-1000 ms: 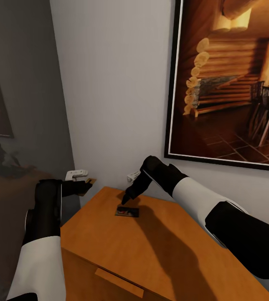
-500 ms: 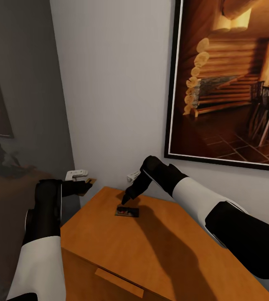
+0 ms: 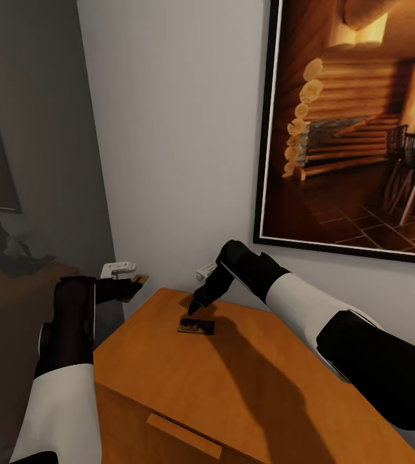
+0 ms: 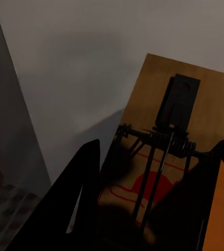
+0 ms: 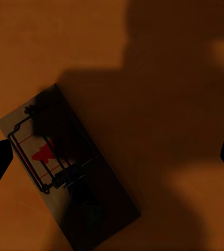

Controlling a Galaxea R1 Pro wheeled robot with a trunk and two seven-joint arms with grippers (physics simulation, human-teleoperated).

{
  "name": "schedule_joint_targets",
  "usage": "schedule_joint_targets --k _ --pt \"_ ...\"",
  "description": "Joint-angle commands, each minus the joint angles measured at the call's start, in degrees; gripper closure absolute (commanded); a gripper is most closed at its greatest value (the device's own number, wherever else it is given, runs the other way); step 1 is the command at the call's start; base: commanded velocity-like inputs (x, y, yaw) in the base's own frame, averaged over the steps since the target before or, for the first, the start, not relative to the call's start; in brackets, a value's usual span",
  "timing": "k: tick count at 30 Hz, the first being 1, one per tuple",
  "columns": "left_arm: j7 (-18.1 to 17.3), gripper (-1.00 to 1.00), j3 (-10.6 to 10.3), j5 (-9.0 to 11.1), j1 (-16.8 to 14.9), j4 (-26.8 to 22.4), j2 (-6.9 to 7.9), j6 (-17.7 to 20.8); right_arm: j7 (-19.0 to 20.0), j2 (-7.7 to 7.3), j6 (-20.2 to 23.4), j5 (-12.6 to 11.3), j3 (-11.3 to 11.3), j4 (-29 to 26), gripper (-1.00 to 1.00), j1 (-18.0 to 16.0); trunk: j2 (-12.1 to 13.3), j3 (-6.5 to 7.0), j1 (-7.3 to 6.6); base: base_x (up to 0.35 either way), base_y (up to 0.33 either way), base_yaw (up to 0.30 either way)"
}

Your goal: Take the four mousetraps from the cabinet in the bathroom and place them on the bathroom floor. Make sure all four end up on the same floor surface, and ensure that at least two of them are either under or directly next to the same bathroom sink.

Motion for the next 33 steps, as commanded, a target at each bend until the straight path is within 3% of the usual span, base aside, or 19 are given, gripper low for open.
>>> schedule_joint_targets --k 1,9,17,33 --pt "-0.6 1.0 0.1 -0.6 -0.1 -0.1 -0.05 0.1 -0.2 0.0 0.3 -0.6 0.3 0.0 -1.0 -0.1 0.0 -0.07 0.0 0.0 0.0 0.0" --pt "-0.6 1.0 0.1 -0.6 -0.1 -0.1 -0.05 0.1 -0.3 0.0 0.3 -0.5 0.2 -0.7 -1.0 -0.1 0.0 -0.07 0.0 0.0 0.0 0.0" --pt "-0.6 1.0 0.1 -0.6 -0.1 -0.1 -0.05 0.1 -0.3 0.0 0.3 -0.4 0.2 -5.4 -1.0 -0.1 0.0 -0.07 0.0 0.0 0.0 0.0" --pt "-0.6 1.0 0.1 -0.6 -0.1 -0.1 -0.05 0.1 -0.4 0.0 0.3 -0.3 0.1 -9.7 -1.0 -0.1 0.0 -0.07 0.0 0.0 0.0 0.0"
